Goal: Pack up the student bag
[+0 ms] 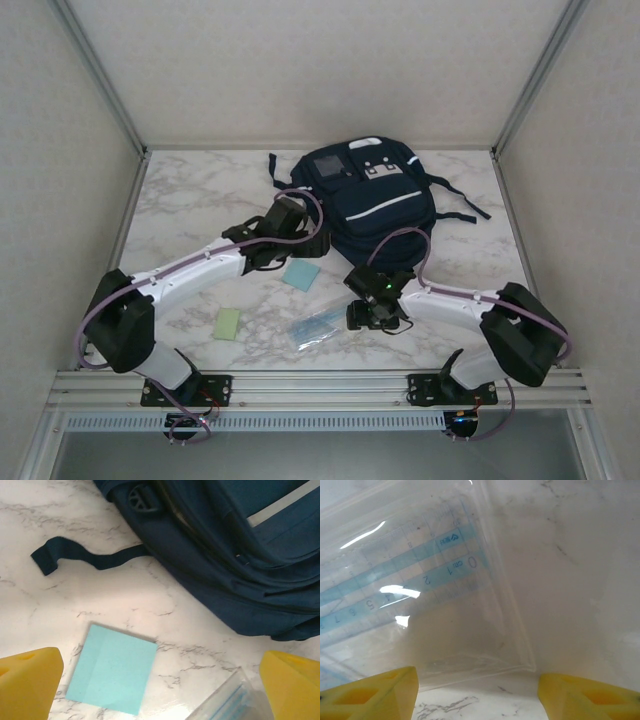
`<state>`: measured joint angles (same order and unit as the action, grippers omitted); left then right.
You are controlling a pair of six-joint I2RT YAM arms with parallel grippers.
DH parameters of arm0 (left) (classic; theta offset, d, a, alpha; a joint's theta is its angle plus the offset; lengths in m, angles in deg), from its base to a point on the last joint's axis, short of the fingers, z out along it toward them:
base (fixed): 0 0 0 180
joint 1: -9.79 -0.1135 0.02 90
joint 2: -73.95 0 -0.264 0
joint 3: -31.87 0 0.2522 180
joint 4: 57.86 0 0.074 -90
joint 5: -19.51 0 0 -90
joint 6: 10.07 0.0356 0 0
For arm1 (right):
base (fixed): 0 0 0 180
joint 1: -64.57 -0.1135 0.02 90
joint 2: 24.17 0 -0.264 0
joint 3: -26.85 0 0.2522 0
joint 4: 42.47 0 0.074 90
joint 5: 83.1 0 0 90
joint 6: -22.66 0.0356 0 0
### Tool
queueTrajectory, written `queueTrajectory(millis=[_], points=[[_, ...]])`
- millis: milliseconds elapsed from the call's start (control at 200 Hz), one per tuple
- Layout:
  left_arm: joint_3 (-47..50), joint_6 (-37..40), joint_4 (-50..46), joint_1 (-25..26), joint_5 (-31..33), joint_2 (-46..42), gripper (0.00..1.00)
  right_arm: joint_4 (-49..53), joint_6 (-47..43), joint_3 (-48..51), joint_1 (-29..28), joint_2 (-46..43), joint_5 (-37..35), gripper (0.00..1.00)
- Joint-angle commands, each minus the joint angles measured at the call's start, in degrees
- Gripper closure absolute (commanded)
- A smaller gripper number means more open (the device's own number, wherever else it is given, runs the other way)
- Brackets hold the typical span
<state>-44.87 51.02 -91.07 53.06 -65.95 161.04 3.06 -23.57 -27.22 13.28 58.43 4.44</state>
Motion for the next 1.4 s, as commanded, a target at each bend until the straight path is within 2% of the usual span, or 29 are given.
queueTrajectory(millis=[0,65,355,511,661,846,921,1226,1396], points=[[1.68,-0.86,2.21,-0.46,2.46,-2.32,0.0,-5.65,0.64,-1.86,0.43,4.45,-8.54,0.44],[2.07,-0.23,2.0,-0.54,3.17,-2.11,0.0,-6.25,0.74,-2.54,0.38,6.13,-8.14,0.57],[4.6,1.98,4.32,-1.76,2.99,-2.51,0.0,-5.53,-2.67,-5.06,0.35,9.06,-7.5,1.0],[6.96,7.08,7.92,-3.7,-2.85,-3.8,0.0,-2.97,-9.46,-8.17,0.39,5.35,-7.28,1.0],[8.14,11.25,10.63,-7.31,-13.15,-5.33,0.0,-1.72,-19.64,-11.88,1.41,0.55,-4.32,1.0],[7.96,14.05,12.72,-9.8,-22.11,-5.93,0.0,-2.32,-31.17,-15.37,7.17,-1.51,0.43,1.0],[8.13,13.94,16.43,-10.79,-26.34,-4.96,0.0,-3.27,-35.31,-16.49,10.03,-1.16,2.06,1.0],[3.12,12.35,21.96,-11.54,-40.49,7.21,0.03,-8.32,-43.87,-19.12,20.03,2.96,8.33,1.0],[-2.77,11.51,21.58,-11.45,-43.03,15.94,0.13,-9.49,-44.43,-19.85,24.16,4.4,9.59,1.0]])
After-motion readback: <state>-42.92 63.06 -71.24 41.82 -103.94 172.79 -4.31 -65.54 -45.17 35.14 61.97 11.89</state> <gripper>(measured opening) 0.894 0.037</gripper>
